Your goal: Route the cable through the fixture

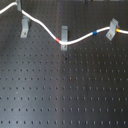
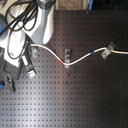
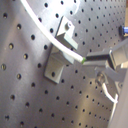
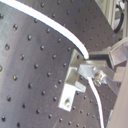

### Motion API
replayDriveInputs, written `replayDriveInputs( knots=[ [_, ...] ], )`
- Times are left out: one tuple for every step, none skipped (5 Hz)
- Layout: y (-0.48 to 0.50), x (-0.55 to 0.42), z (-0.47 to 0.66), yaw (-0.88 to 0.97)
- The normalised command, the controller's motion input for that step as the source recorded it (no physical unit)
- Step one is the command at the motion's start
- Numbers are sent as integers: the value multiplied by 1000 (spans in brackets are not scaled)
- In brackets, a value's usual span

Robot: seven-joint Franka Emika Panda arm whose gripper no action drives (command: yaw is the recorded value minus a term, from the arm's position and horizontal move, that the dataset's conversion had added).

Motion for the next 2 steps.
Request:
replayDriveInputs(
  knots=[
    [255, 44, 432, 251],
    [-120, -190, 144, 80]
  ],
)
